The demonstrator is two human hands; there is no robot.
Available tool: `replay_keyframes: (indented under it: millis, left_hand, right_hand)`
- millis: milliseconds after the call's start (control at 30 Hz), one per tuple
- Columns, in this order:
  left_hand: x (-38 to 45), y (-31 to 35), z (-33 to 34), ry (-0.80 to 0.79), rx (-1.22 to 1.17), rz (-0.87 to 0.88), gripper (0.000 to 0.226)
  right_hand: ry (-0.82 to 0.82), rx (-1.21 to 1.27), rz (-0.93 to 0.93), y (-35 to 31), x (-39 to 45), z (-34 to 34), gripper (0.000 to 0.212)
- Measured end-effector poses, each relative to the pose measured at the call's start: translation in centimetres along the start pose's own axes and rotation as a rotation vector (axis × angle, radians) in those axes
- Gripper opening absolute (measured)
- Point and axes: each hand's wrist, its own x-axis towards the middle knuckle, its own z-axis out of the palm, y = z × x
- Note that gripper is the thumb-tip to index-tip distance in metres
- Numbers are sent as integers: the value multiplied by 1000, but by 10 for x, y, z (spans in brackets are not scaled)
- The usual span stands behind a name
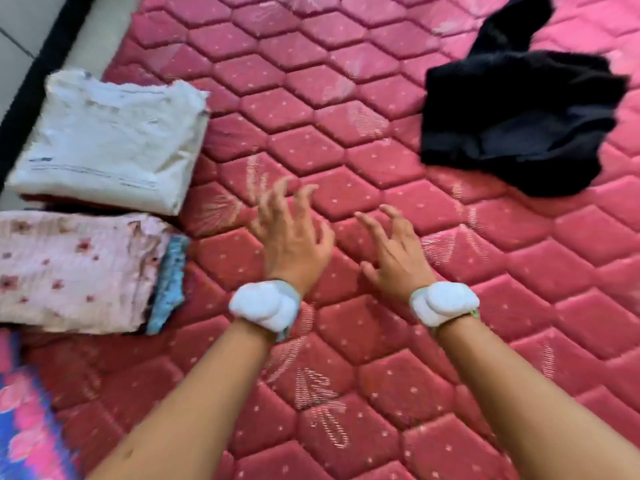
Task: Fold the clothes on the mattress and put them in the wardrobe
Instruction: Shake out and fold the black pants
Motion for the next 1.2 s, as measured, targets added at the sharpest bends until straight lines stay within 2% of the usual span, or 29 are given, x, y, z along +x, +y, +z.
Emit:
replay_keyframes:
  millis: [100,200,300,400,500,567,633,700,800,867,900,967,1000,1033,1067,1100,1133,1200]
  left_hand:
    - [16,93,50,-168,-77,137,50]
    - [40,142,86,-384,-17,223,48]
    - [66,197,129,-446,82,362,39]
    - [91,225,158,-453,210,432,38]
    - [109,233,173,-507,269,378,39]
    - [113,231,174,-447,183,387,35]
    - [109,230,169,-278,55,448,25]
    - [92,225,162,-154,-44,446,21]
    - [40,215,148,-172,-127,319,8]
    - [-2,208,134,-179,-240,191,14]
    - [-19,205,127,-146,-277,102,18]
    - [-42,197,119,-16,-231,-182,27]
    - [-47,193,117,18,-158,-377,35]
    - [-48,190,113,-15,-85,-568,46]
    - [-49,186,110,-88,-15,-699,60]
    - [-50,185,107,-160,45,-734,71]
    - [-53,176,101,-231,76,-704,79]
    - [-49,164,95,-371,-2,-609,78]
  right_hand:
    - [49,-128,107,91,-12,-44,77]
    - [-35,-324,240,146,-7,-81,59]
    - [-82,-474,384,214,-4,-115,38]
    - [-143,-554,331,255,5,-129,34]
    - [-132,-525,184,266,18,-134,37]
    - [-31,-457,144,265,28,-135,30]
    - [52,-295,195,261,28,-132,24]
    - [28,-183,227,254,15,-129,18]
    - [-195,27,271,238,-17,-134,9]
    - [-507,262,323,226,-36,-141,4]
    - [-701,337,330,219,-46,-142,13]
    - [-1068,397,379,202,-66,-136,27]
    - [-1193,417,425,192,-74,-133,25]
    - [-1243,412,455,182,-82,-130,17]
    - [-1205,385,453,171,-88,-126,8]
    - [-1065,299,402,164,-91,-122,13]
    - [-837,182,338,148,-94,-117,26]
    - [-367,-55,188,121,-95,-105,62]
